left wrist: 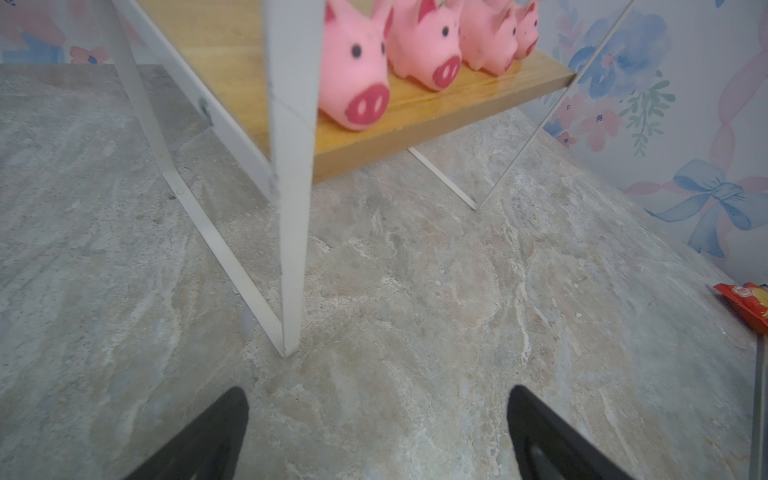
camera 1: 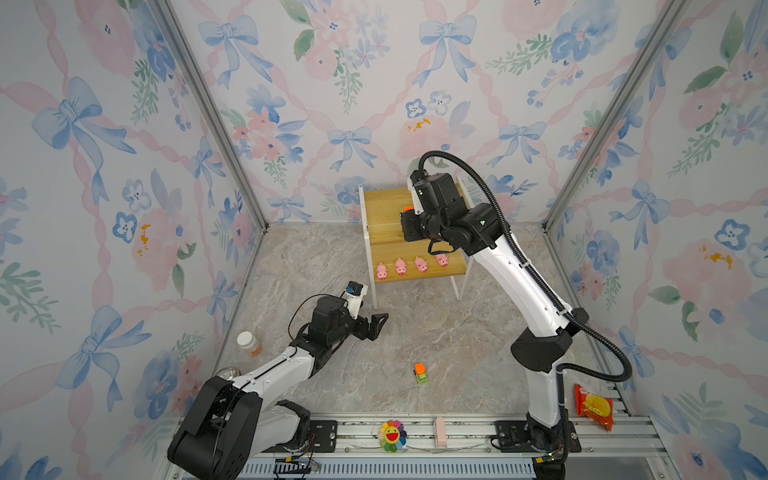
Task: Place and organize the plastic toys onto the shelf
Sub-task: 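Lower the car onto the upper shelf beside the pink cars and release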
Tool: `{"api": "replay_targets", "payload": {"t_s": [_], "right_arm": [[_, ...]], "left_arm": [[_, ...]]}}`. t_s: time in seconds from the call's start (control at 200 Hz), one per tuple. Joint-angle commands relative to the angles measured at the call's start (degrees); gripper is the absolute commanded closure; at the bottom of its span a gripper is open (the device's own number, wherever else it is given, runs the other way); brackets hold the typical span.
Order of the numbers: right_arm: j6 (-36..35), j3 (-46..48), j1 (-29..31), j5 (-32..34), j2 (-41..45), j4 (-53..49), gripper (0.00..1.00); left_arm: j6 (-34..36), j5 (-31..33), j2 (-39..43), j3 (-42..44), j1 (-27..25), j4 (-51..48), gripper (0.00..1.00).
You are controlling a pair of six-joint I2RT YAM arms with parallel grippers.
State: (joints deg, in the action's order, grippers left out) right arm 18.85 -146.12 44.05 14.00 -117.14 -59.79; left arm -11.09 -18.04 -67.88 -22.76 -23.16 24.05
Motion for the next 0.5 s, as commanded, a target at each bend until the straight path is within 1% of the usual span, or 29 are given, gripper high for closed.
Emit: {"api": "replay_targets", "payload": {"t_s": [0.0,0.19,0.34,0.45,0.495], "right_arm": [[-1.1,-2.0,0.6,1.2,-1.5,1.4,0.78],[-1.3,-2.1,0.9,1.8,-1.9,1.7,0.77],[-1.4,-2.1,0.8,1.9,-2.1,1.6,0.74],[-1.5,-2.0,0.9,2.1,-2.1,1.7,0.66],[-1.5,-2.0,0.9,2.0,-2.1,1.7,0.66]], "left_arm": [[0.9,-0.9,-0.1,-1.3,0.5,0.0,0.02],[1.0,-0.7,0.2,-1.2,0.6,0.0,0.02],[1.0,-0.8,-0.1,-1.3,0.5,0.0,0.02],[0.9,-0.8,-0.1,-1.3,0.6,0.1,0.02],[1.0,-0.8,-0.1,-1.3,0.5,0.1,0.02]]}}
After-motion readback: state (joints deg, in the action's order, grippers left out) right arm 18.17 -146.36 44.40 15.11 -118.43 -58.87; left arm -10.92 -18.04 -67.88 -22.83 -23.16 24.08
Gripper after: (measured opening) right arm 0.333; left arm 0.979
